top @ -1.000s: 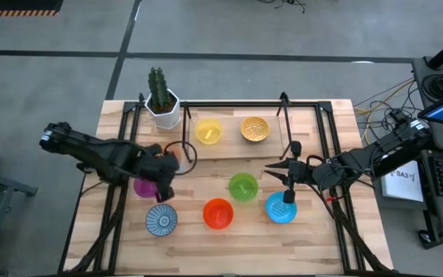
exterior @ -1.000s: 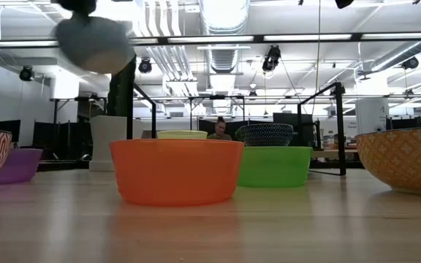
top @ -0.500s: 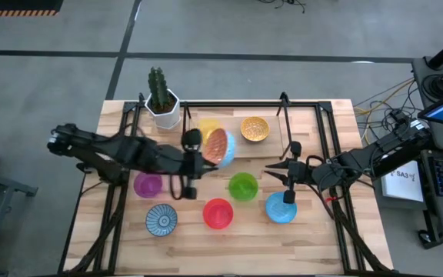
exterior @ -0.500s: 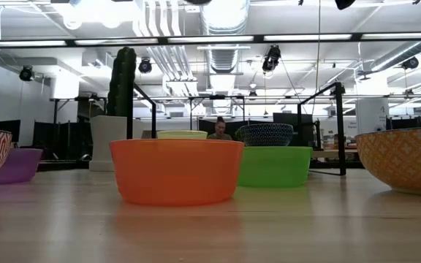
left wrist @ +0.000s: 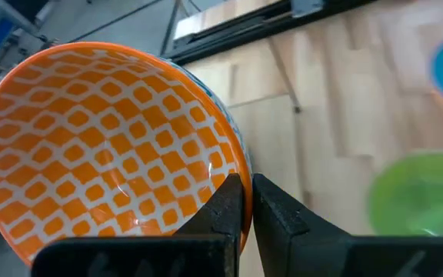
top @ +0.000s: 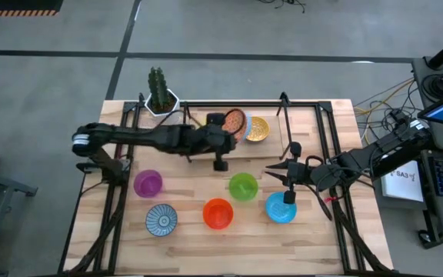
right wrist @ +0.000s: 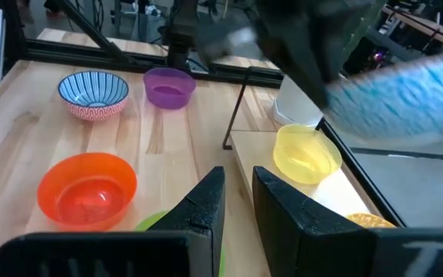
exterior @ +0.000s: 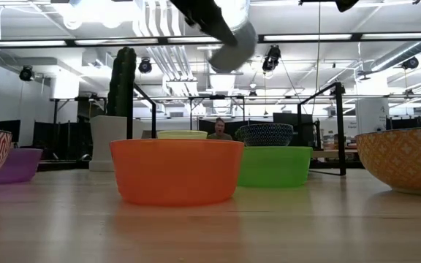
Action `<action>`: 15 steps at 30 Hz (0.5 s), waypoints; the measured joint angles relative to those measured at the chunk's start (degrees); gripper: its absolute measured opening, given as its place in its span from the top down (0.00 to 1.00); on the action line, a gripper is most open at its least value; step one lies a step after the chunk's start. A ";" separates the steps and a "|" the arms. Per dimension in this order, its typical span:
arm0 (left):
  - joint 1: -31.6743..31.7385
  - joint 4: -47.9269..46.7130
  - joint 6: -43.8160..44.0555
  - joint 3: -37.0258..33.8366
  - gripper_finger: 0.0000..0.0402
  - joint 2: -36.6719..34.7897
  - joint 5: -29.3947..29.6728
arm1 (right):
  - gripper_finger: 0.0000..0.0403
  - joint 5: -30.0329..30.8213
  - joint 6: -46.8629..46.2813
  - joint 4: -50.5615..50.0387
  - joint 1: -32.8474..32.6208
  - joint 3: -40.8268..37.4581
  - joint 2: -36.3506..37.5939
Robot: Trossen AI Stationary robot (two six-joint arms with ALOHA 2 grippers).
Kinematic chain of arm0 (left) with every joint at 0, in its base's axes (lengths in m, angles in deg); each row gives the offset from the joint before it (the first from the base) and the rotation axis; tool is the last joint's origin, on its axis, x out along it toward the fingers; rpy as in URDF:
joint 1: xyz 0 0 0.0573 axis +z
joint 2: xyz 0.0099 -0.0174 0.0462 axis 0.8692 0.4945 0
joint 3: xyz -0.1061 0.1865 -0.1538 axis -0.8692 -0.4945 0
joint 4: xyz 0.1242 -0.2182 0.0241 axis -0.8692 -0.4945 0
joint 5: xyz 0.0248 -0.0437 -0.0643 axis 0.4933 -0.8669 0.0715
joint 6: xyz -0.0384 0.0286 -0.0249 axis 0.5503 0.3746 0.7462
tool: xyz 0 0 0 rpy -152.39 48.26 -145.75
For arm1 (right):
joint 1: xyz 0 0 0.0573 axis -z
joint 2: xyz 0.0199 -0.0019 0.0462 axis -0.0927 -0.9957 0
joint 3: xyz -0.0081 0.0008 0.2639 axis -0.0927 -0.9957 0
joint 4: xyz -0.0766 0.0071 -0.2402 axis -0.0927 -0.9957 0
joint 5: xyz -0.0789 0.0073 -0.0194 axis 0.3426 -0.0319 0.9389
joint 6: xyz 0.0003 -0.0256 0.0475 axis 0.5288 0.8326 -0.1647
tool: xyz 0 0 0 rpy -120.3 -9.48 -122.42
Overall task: Place and stack bowls onto a shelf
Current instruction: Stack the orange pattern bowl on the yellow pattern bowl
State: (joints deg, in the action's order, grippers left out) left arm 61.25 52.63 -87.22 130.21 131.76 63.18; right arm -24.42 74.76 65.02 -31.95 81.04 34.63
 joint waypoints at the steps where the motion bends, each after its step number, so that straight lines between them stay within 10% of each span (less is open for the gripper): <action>1: 0.83 1.35 -0.81 0.00 0.99 1.03 -0.11 | 0.85 0.00 0.00 0.00 0.00 0.00 0.06; 15: 8.52 6.93 -12.11 -0.05 0.99 7.60 -15.28 | 0.85 0.02 0.50 -1.20 0.00 -0.20 0.35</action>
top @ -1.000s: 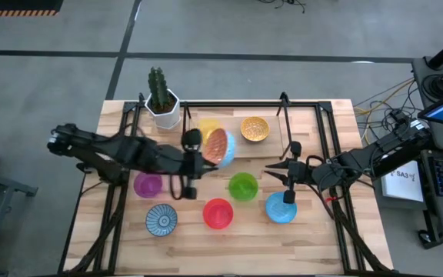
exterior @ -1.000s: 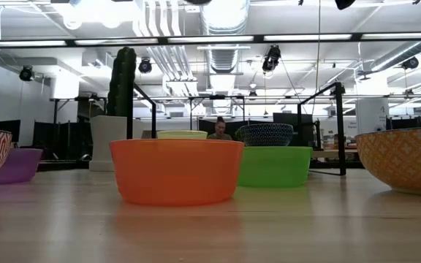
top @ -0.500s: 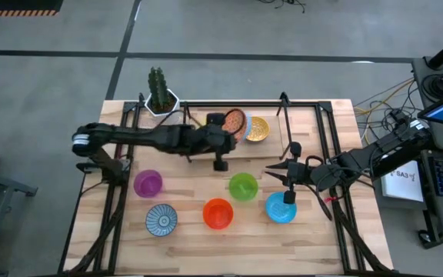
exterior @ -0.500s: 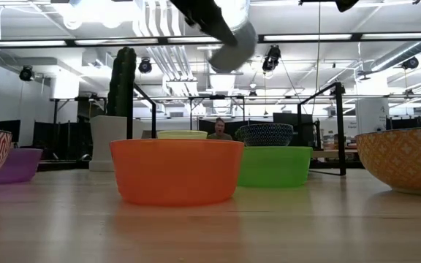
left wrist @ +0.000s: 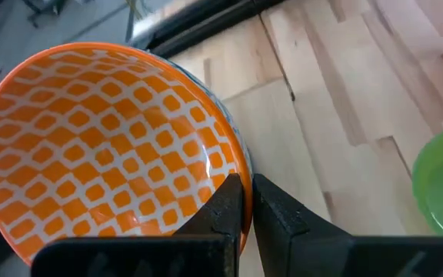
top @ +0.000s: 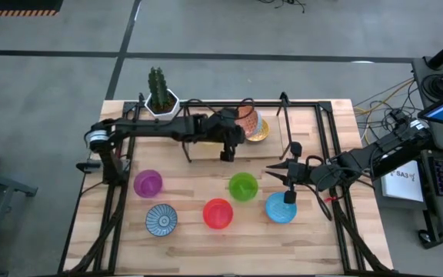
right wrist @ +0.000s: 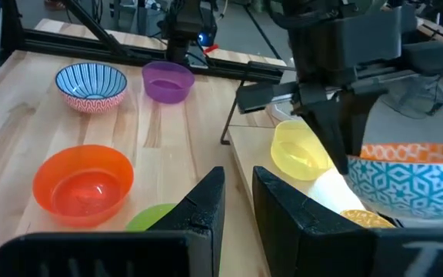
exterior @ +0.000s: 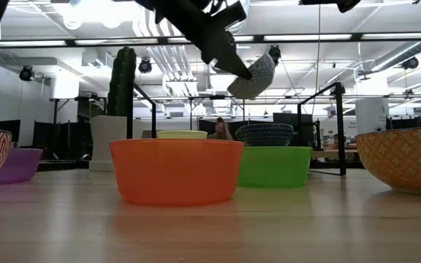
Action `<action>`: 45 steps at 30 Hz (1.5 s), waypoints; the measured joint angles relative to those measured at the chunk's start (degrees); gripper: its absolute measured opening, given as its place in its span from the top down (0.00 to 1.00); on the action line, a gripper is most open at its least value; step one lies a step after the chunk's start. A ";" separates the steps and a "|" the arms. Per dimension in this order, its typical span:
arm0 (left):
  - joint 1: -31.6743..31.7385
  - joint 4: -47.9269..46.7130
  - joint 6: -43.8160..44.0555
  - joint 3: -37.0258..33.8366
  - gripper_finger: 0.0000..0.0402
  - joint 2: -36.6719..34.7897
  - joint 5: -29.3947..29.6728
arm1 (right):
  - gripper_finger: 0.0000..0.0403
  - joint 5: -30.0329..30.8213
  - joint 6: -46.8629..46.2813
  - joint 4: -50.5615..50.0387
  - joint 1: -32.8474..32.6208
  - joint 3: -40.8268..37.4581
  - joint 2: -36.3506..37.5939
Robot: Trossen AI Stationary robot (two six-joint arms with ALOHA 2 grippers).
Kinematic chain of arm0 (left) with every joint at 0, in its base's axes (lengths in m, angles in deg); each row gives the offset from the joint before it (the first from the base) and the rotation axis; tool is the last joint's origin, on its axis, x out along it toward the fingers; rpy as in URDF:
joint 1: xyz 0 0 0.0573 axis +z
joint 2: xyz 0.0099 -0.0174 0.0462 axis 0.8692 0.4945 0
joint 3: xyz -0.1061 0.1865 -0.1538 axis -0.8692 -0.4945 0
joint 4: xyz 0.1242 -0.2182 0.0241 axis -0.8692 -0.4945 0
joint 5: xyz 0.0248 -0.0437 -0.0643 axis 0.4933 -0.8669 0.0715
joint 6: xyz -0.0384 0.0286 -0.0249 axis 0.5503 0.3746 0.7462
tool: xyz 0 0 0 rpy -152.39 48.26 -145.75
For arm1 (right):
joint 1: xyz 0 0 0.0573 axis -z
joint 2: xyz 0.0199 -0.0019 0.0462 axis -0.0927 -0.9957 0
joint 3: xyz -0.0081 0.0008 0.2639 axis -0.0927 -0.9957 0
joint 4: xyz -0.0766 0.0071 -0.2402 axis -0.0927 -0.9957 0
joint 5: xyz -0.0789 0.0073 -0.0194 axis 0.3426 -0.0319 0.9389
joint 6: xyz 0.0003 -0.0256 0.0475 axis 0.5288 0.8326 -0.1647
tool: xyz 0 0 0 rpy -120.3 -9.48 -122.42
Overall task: Place and stack bowls onto a shelf
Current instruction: Stack the orange pattern bowl on the yellow pattern bowl
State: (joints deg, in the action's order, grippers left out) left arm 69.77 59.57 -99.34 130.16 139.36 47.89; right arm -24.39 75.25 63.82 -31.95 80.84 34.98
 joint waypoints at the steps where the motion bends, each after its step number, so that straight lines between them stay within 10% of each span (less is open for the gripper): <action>1: 0.34 0.80 -0.64 0.00 0.99 0.21 -0.18 | 0.85 0.00 -0.02 0.02 0.00 0.00 0.00; 12: 3.21 -1.33 -1.94 7.33 0.99 5.66 -4.28 | 0.85 0.02 0.01 0.00 0.00 -0.02 0.00; 35: 7.22 -46.27 -9.02 48.28 0.99 27.43 -8.25 | 0.85 0.04 -0.82 -1.27 0.00 -0.09 0.00; 45: 7.26 -45.31 -10.36 45.84 1.00 27.83 -9.00 | 0.85 0.06 -0.53 -1.40 0.02 -0.11 0.00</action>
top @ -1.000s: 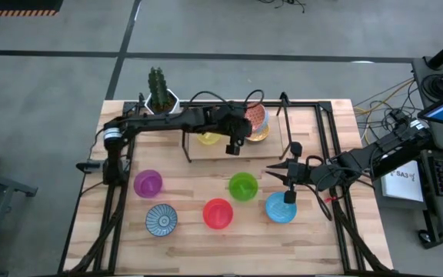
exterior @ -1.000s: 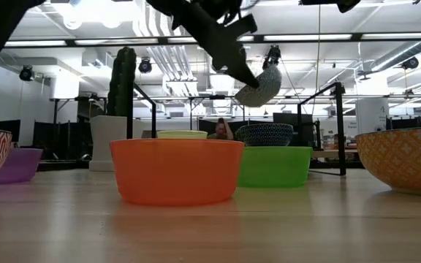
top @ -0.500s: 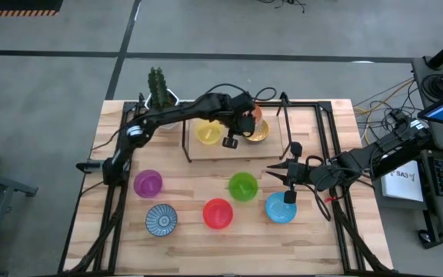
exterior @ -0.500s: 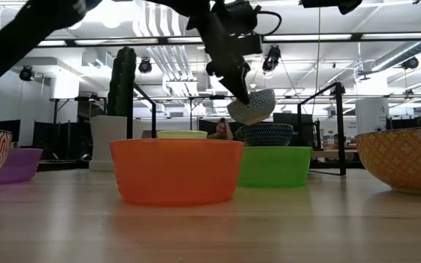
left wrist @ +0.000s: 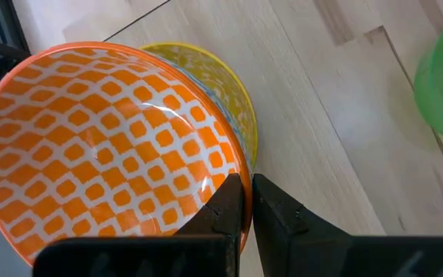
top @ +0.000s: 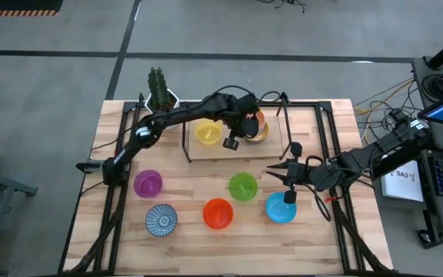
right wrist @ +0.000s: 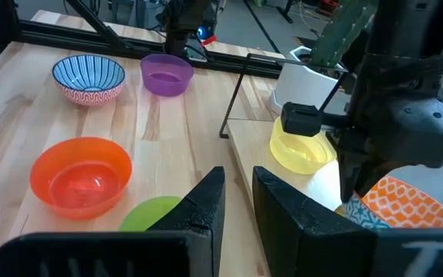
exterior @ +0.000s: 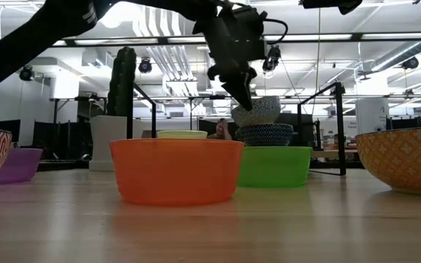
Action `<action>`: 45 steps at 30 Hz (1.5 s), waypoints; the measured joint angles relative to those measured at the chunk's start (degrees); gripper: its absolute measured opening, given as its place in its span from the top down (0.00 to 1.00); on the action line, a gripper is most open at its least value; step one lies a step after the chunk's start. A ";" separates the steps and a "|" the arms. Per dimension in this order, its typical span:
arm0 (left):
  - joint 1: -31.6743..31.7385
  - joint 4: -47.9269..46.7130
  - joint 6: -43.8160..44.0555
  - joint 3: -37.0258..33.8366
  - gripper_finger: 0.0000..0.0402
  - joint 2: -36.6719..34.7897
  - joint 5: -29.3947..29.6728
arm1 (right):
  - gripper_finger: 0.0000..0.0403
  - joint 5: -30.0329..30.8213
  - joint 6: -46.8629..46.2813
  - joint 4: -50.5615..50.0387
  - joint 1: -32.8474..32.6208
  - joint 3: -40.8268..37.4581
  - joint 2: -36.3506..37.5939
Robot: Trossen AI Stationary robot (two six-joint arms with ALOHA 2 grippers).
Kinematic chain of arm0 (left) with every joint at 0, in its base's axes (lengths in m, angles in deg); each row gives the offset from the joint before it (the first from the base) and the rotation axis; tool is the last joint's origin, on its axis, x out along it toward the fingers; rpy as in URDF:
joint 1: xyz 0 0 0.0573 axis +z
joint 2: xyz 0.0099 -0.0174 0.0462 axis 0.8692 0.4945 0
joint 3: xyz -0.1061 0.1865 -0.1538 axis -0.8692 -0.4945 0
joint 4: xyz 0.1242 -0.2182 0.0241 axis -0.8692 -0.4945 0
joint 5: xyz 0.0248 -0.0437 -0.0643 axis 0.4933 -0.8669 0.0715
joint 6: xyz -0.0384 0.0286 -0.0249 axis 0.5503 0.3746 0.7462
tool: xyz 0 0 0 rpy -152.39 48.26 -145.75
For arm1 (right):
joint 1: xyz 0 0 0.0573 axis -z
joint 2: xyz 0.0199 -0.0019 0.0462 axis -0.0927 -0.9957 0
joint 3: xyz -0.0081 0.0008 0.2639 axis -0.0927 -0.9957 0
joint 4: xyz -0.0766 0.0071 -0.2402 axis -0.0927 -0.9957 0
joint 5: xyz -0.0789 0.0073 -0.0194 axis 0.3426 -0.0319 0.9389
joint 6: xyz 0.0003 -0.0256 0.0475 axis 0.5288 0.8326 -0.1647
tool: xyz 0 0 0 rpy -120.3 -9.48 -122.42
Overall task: Place and stack bowls onto a shelf
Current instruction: Stack the orange pattern bowl on the yellow pattern bowl
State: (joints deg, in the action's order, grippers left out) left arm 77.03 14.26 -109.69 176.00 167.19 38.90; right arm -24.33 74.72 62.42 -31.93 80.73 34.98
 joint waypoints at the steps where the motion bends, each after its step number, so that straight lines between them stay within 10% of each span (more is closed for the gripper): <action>1: 0.00 0.28 0.00 -0.10 1.00 0.00 0.00 | 0.85 0.00 0.06 0.00 0.00 0.00 0.00; 45: -0.11 6.73 1.20 -2.10 0.92 0.46 -1.42 | 0.85 0.04 0.06 0.11 0.00 0.00 -0.04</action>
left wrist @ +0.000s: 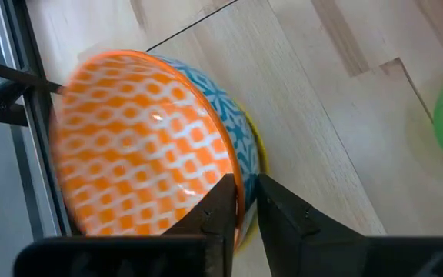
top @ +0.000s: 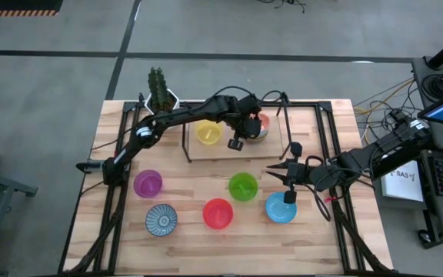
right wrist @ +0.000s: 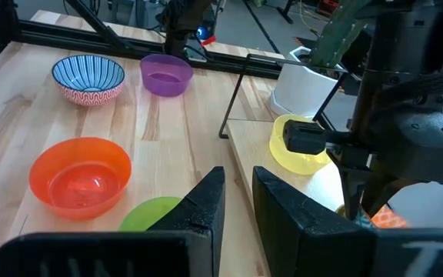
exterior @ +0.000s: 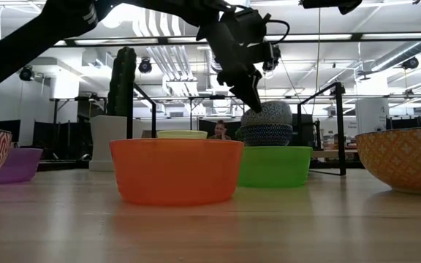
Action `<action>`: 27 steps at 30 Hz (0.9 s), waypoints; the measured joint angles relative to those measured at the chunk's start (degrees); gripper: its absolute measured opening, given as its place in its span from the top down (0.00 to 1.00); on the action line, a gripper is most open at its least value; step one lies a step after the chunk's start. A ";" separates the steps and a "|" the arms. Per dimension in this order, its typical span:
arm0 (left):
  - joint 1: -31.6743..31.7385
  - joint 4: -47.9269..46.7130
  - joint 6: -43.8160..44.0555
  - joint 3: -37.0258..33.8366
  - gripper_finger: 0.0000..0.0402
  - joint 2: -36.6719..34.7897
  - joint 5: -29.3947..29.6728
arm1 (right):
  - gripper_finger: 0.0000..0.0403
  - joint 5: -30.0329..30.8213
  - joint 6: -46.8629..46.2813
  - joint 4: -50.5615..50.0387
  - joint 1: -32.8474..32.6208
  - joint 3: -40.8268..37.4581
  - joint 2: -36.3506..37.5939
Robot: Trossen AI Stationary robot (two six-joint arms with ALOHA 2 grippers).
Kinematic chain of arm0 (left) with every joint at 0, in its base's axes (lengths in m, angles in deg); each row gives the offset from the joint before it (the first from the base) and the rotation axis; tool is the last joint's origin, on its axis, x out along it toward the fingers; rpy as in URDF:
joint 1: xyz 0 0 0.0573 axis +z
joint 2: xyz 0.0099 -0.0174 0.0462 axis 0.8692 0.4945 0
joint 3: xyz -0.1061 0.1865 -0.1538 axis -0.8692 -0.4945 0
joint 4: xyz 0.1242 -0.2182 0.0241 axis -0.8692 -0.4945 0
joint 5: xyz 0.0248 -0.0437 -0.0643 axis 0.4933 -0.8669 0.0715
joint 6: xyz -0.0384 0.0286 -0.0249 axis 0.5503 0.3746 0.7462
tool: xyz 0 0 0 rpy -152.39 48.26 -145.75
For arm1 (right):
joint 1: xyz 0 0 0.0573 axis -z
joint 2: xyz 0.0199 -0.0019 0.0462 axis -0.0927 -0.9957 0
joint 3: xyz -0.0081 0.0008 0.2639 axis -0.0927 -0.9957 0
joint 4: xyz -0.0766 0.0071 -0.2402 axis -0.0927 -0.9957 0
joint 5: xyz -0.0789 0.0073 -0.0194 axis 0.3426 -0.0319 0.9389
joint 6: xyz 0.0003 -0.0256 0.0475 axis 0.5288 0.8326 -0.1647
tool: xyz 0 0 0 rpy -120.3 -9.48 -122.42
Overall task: Place and stack bowls onto a shelf
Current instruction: Stack the orange pattern bowl on the yellow pattern bowl, then adjust the orange pattern bowl
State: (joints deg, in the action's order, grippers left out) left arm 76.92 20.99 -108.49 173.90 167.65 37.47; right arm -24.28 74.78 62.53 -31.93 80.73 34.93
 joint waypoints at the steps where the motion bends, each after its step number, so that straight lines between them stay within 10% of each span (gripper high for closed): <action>1: 0.00 -0.03 0.00 0.00 0.90 0.00 0.00 | 0.85 0.00 0.01 0.00 0.00 0.00 0.00; 17: 0.29 -8.51 3.84 4.28 0.80 -3.77 1.00 | 0.86 0.43 -1.36 2.54 1.14 0.06 0.00; 27: -0.05 -16.29 18.56 3.86 0.80 -13.82 -10.57 | 0.97 0.12 -10.35 4.39 13.63 1.07 -3.14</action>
State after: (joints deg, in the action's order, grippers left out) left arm 76.87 4.70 -89.93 177.76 153.83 26.90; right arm -24.17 64.43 66.92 -18.29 81.80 31.79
